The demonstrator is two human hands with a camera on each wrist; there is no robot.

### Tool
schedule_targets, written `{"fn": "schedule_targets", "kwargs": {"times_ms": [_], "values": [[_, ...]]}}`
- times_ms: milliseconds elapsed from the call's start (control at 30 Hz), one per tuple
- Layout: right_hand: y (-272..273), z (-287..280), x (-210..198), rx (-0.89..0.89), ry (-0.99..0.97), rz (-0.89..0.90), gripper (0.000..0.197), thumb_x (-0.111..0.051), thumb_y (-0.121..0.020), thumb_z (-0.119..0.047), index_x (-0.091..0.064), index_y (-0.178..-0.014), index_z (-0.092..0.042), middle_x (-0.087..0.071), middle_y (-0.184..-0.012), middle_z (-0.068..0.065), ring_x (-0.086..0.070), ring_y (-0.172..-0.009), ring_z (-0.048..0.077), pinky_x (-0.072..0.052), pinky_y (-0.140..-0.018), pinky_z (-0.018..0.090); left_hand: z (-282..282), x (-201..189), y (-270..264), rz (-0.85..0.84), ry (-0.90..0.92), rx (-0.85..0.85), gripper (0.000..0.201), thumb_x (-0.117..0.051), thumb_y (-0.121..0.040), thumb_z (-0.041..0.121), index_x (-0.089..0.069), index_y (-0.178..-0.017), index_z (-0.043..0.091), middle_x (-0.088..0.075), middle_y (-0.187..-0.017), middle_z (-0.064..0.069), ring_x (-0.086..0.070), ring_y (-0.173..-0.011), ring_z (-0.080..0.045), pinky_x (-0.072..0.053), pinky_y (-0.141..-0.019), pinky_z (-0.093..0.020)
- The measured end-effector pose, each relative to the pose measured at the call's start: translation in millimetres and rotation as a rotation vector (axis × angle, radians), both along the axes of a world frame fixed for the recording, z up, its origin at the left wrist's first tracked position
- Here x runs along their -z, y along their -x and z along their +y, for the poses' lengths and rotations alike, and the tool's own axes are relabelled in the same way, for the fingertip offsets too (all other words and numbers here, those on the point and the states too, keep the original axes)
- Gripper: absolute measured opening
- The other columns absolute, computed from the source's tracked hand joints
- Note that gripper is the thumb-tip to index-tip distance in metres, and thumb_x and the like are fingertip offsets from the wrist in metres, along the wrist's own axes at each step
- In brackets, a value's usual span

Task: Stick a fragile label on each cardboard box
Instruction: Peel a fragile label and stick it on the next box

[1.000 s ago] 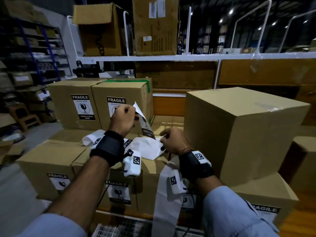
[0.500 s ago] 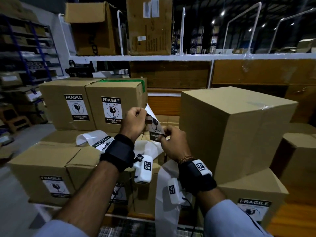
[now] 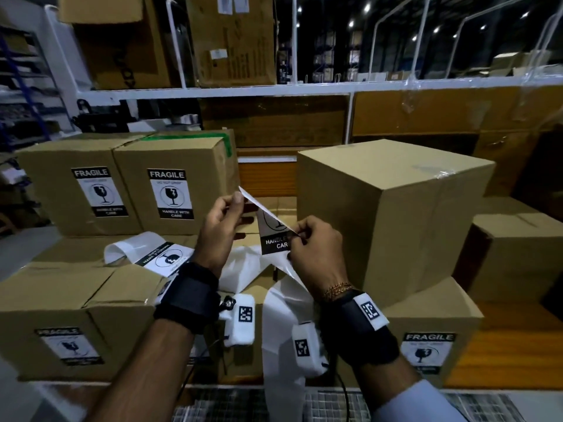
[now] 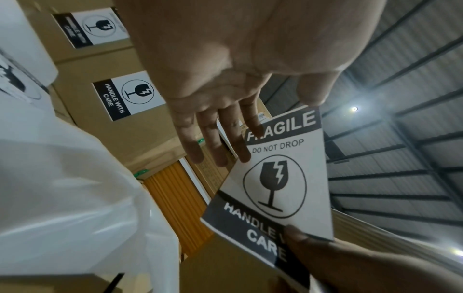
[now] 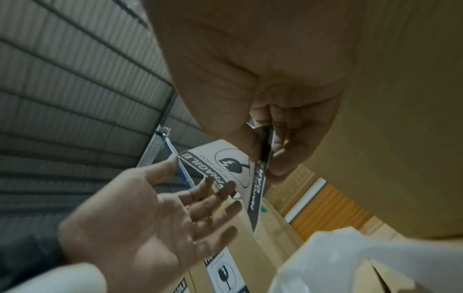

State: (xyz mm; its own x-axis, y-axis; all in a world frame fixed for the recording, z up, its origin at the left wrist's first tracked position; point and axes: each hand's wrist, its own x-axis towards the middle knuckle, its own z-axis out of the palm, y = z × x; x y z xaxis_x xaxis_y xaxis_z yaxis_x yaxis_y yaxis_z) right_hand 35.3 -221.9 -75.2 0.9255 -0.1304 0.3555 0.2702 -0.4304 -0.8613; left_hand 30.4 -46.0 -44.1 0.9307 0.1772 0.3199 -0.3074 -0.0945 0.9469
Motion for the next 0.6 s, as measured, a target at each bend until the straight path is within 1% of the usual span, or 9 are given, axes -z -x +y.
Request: {"fn": "schedule_targets", "kwargs": {"times_ms": [67, 100, 167, 233, 300, 400, 467, 533, 600], "values": [[7, -5, -5, -0.011, -0.002, 0.020, 0.009, -0.066, -0.097, -0.016, -0.069, -0.100, -0.023, -0.073, -0.101, -0.004, -0.071, -0.089, 0.012, -0.065, -0.077, 0.040, -3, -3, 4, -0.006, -0.003, 0.027, 0.076, -0.034, -0.088, 0.083, -0.061, -0.127, 0.023, -0.075, -0.119, 0.002, -0.070, -0.110, -0.019, -0.053, -0.092, -0.044], [12, -8, -9, -0.029, -0.012, 0.032, 0.011, -0.067, -0.098, -0.018, -0.069, -0.107, -0.022, -0.074, -0.106, -0.004, -0.072, -0.093, 0.012, -0.065, -0.078, 0.039, -6, -6, 7, -0.019, 0.001, 0.025, 0.080, -0.029, -0.089, 0.084, -0.060, -0.129, 0.022, -0.074, -0.120, 0.002, -0.070, -0.110, -0.018, -0.053, -0.092, -0.043], [20, -14, -17, -0.065, -0.032, 0.043, 0.017, -0.067, -0.098, -0.018, -0.069, -0.115, -0.020, -0.074, -0.114, -0.004, -0.072, -0.097, 0.011, -0.065, -0.080, 0.038, -13, -13, 13, -0.065, 0.019, -0.022, 0.075, -0.024, -0.093, 0.081, -0.059, -0.127, 0.023, -0.075, -0.118, 0.003, -0.071, -0.108, -0.017, -0.054, -0.089, -0.042], [30, -23, -26, -0.061, -0.018, -0.007, 0.014, -0.067, -0.098, -0.018, -0.071, -0.112, -0.019, -0.075, -0.112, -0.005, -0.072, -0.094, 0.008, -0.065, -0.079, 0.034, -24, -19, 18, -0.115, 0.031, -0.079, 0.069, -0.026, -0.093, 0.076, -0.059, -0.124, 0.025, -0.074, -0.117, 0.004, -0.071, -0.106, -0.017, -0.053, -0.085, -0.041], [40, -35, -34, -0.058, -0.003, -0.059, 0.009, -0.066, -0.099, -0.020, -0.070, -0.106, -0.020, -0.076, -0.107, -0.006, -0.072, -0.089, 0.006, -0.063, -0.074, 0.028, -38, -23, 26, -0.152, 0.061, -0.115, 0.070, -0.027, -0.092, 0.075, -0.057, -0.127, 0.023, -0.073, -0.119, 0.004, -0.070, -0.106, -0.018, -0.053, -0.081, -0.039], [57, -66, -47, -0.105, 0.000, -0.122, 0.006, -0.063, -0.101, -0.024, -0.067, -0.097, -0.021, -0.076, -0.097, -0.007, -0.071, -0.078, 0.004, -0.054, -0.058, 0.018, -66, -24, 35, -0.172, 0.095, -0.167, 0.069, -0.026, -0.095, 0.075, -0.057, -0.130, 0.023, -0.071, -0.120, 0.005, -0.069, -0.105, -0.017, -0.054, -0.085, -0.041], [68, -90, -55, -0.177, -0.011, -0.151, 0.009, -0.062, -0.103, -0.026, -0.067, -0.099, -0.021, -0.075, -0.096, -0.007, -0.070, -0.076, 0.002, -0.050, -0.056, 0.015, -89, -21, 42, -0.172, 0.119, -0.155, 0.067, -0.026, -0.098, 0.072, -0.058, -0.131, 0.023, -0.072, -0.120, 0.004, -0.070, -0.108, -0.018, -0.055, -0.085, -0.042], [76, -121, -60, -0.244, -0.031, -0.182, 0.011, -0.061, -0.104, -0.027, -0.067, -0.100, -0.020, -0.075, -0.095, -0.008, -0.070, -0.078, 0.003, -0.052, -0.058, 0.018, -120, -18, 50, -0.166, 0.136, -0.105, 0.063, -0.029, -0.101, 0.067, -0.057, -0.132, 0.020, -0.074, -0.117, 0.003, -0.072, -0.105, -0.015, -0.059, -0.078, -0.034], [80, -153, -61, -0.278, -0.072, -0.213, 0.011, -0.061, -0.104, -0.028, -0.069, -0.101, -0.022, -0.076, -0.095, -0.009, -0.072, -0.083, 0.004, -0.053, -0.060, 0.021, -153, -12, 56, -0.151, 0.116, -0.080, 0.046, -0.034, -0.106, 0.054, -0.055, -0.130, 0.021, -0.075, -0.112, 0.007, -0.073, -0.097, -0.005, -0.057, -0.070, -0.020]]}}
